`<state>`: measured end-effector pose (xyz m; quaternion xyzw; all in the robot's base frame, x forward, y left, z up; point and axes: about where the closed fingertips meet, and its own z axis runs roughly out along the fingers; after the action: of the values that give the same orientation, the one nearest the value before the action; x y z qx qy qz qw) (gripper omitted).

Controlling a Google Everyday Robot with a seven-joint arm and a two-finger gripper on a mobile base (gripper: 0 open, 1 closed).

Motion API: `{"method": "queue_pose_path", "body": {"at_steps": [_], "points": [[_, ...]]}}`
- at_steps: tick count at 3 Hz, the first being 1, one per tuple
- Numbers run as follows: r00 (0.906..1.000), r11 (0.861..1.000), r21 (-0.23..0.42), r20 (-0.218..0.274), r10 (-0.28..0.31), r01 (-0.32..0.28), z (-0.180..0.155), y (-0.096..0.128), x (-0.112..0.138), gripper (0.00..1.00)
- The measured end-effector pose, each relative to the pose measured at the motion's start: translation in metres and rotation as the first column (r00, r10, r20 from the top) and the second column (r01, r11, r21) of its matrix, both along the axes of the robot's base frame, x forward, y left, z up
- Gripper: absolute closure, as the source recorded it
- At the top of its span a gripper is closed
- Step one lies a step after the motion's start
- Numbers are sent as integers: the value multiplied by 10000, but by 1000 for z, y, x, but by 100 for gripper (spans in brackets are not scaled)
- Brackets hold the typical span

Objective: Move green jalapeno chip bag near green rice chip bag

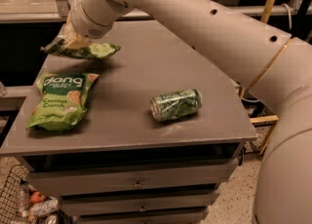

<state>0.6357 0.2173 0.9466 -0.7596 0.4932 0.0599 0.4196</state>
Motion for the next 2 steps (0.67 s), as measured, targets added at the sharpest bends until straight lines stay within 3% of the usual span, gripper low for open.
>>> {"method": "queue_pose_path", "body": {"at_steps": [1,2], "points": [[10000,9999,-67,13,-81,81,-1,-4,0,4],[9975,9974,-197,150,-695,698,6,-31,4,0]]}}
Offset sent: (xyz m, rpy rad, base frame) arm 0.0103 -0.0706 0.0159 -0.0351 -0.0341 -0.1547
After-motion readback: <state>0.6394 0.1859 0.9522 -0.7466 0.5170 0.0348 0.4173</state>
